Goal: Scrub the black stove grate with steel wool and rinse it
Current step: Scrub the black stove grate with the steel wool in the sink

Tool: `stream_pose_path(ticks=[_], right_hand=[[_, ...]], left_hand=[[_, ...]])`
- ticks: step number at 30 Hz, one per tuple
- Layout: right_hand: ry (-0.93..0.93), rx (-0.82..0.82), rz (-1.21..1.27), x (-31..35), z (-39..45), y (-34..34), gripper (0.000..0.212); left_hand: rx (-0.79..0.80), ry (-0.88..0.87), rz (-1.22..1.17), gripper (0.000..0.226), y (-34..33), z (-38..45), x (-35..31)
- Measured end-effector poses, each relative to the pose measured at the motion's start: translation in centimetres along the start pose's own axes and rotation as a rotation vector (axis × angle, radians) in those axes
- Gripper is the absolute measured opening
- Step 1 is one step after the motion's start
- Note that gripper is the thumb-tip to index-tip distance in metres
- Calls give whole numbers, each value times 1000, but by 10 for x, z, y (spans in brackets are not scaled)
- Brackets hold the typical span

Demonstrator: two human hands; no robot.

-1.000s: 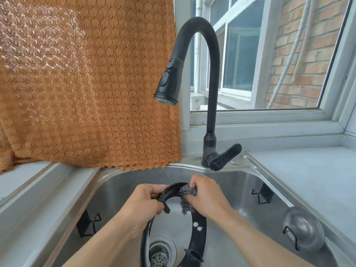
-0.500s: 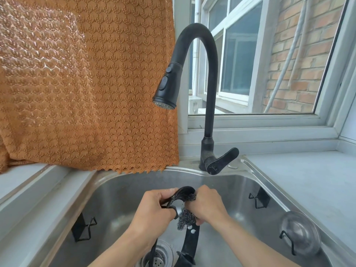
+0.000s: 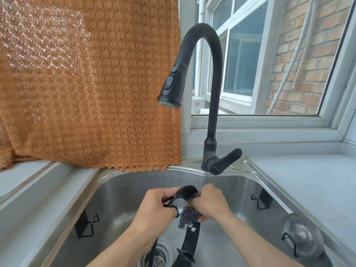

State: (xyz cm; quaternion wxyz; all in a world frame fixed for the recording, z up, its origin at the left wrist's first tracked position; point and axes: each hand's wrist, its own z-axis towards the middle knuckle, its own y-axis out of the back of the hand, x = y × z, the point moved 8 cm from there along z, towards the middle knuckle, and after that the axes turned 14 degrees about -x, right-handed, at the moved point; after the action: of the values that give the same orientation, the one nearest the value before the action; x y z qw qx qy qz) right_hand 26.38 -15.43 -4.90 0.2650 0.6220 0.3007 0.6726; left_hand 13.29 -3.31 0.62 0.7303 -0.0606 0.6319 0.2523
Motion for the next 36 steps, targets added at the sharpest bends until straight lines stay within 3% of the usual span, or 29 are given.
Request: stream_pose_path(ticks=[4,7,11,14,18,22,30,32,36], right_hand=[[-86,-56,-9,-11,5,16,25],[-55,-159,-166,-19,7,36,21],[-1,-73,-173,-24,6,41,26],[49,-42,-76,-16,-1,40,45],[107,-6,-71,-3,-9,23,30],[162,-99,-59,5,-5,15,54],[146,-194,-194,1,2,19,28],[126,-245,-219,-8,8,29,36],[35,-232,43,-19,15,32,43]], left_hand=[[-6,14,-10,67,2,0,-2],[-37,31,33,70,7,4,4],[-67,50,45,70,13,7,8],[-74,57,39,70,14,9,9],[-72,54,54,69,14,10,9],[-56,34,47,70,13,9,9],[-64,46,51,71,13,7,8],[-61,53,46,71,15,8,8],[-50,45,40,74,15,9,10]])
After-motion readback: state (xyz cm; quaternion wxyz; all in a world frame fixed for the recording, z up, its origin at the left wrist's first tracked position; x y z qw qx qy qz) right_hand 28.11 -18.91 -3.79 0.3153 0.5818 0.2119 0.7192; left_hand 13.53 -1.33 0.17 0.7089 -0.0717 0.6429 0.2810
